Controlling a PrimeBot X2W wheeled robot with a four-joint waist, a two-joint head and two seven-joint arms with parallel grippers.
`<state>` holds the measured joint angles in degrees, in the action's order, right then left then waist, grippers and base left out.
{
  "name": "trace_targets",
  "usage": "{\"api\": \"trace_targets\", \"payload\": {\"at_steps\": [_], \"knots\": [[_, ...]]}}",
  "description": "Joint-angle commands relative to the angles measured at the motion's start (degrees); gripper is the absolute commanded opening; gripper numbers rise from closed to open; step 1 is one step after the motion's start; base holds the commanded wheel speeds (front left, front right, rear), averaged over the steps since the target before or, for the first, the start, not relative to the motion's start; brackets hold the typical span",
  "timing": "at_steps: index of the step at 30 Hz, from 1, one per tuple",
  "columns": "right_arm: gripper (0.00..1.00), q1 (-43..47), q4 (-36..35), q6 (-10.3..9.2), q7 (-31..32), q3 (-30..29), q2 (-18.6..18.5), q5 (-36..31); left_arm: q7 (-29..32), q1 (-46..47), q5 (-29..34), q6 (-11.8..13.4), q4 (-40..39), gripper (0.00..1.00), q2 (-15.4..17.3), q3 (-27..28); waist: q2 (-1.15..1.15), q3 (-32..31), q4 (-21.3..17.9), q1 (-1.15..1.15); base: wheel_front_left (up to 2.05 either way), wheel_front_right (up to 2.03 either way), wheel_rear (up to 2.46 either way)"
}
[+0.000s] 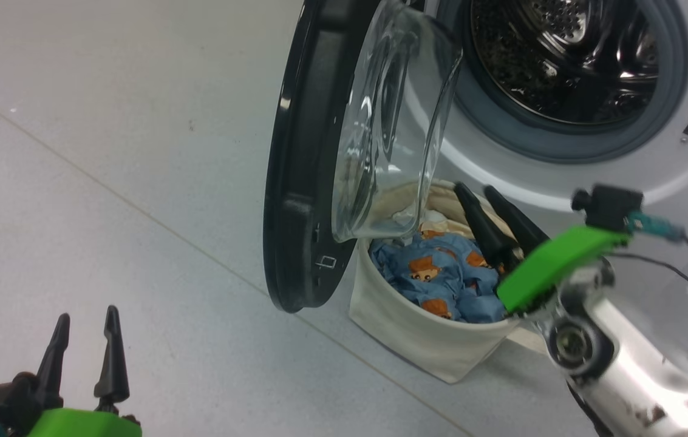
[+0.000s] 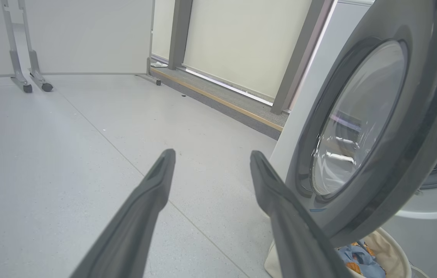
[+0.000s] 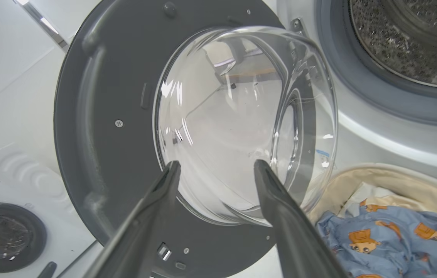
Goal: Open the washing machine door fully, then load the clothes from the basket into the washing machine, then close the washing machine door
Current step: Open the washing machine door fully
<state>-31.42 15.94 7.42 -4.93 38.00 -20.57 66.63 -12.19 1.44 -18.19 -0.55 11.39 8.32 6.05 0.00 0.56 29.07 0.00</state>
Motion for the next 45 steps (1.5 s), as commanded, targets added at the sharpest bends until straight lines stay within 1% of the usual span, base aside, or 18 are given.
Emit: {"api": "trace_targets", "payload": {"at_steps": [1, 3, 5, 7, 8, 11, 13, 17, 24, 32, 45], "knots": [[1.00, 0.60, -2.03, 0.07, -2.55, 0.39, -0.67, -2.01, 0.05, 3.04, 0.79, -0.05, -1.53, 1.00, 1.63, 1.56, 0.00, -0.92, -0.52, 0.00, 0.00, 0.00, 0.00], [1.00, 3.86, -2.71, 0.07, -7.35, 0.04, -1.57, -4.51, -0.27, 3.05, 1.26, -0.18, -1.61, 1.00, 2.19, 1.39, 0.00, -1.91, -0.99, 0.00, 0.00, 0.00, 0.00], [1.00, 6.76, -2.70, 0.07, -9.42, -0.80, -2.43, -9.30, -0.49, 2.70, 1.56, -0.21, -1.55, 1.00, 2.68, 1.38, 0.00, -2.71, -1.65, 0.00, 0.00, 0.00, 0.00], [1.00, 9.38, -2.66, 0.07, -9.96, -3.42, -2.01, -13.88, -0.75, 2.31, 1.71, -0.20, -1.76, 1.00, 3.08, 1.53, 0.00, -2.92, -2.44, 0.00, 0.00, 0.00, 0.00], [1.00, 10.64, -2.98, 0.07, -10.00, -5.68, -1.47, -16.62, -0.90, 2.17, 1.76, -0.21, -1.96, 1.00, 3.23, 1.59, 0.00, -2.98, -2.77, 0.00, 0.00, 0.00, 0.00], [1.00, 14.74, -5.31, 0.07, -10.04, -12.27, 0.14, -25.76, -1.53, 2.00, 2.12, -0.50, -3.08, 1.00, 3.66, 1.57, 0.00, -2.99, -3.28, 0.00, 0.00, 0.00, 0.00], [1.00, 17.44, -7.14, 0.07, -10.05, -15.70, 0.94, -30.59, -1.88, 2.02, 2.27, -0.44, -3.75, 1.00, 3.70, 1.70, 0.00, -2.96, -3.39, 0.00, 0.00, 0.00, 0.00], [1.00, 21.78, -8.72, 0.07, -10.06, -20.08, 1.77, -36.07, -2.31, 2.08, 2.15, -0.39, -4.47, 1.00, 3.39, 1.96, 0.00, -2.92, -3.37, 0.00, 0.00, 0.00, 0.00], [1.00, 25.23, -10.34, 0.07, -10.06, -24.68, 2.53, -39.72, -1.62, 1.58, 1.34, -0.94, -3.26, 1.00, 3.32, 1.67, 0.00, -2.85, -3.47, 0.00, 0.00, 0.00, 0.00], [1.00, 26.15, -10.23, 0.07, -10.07, -28.58, 3.27, -41.39, -1.10, 2.26, 1.37, 0.34, -2.33, 1.00, 3.34, 1.67, 0.00, -2.58, -3.89, 0.00, 0.00, 0.00, 0.00], [1.00, 25.09, -7.85, 0.07, -10.07, -29.01, 4.87, -41.41, -1.44, 3.08, 0.97, -0.13, -0.84, 1.00, 3.58, 0.54, 0.00, -2.24, -4.95, 0.00, 0.00, 0.00, 0.00]]}}
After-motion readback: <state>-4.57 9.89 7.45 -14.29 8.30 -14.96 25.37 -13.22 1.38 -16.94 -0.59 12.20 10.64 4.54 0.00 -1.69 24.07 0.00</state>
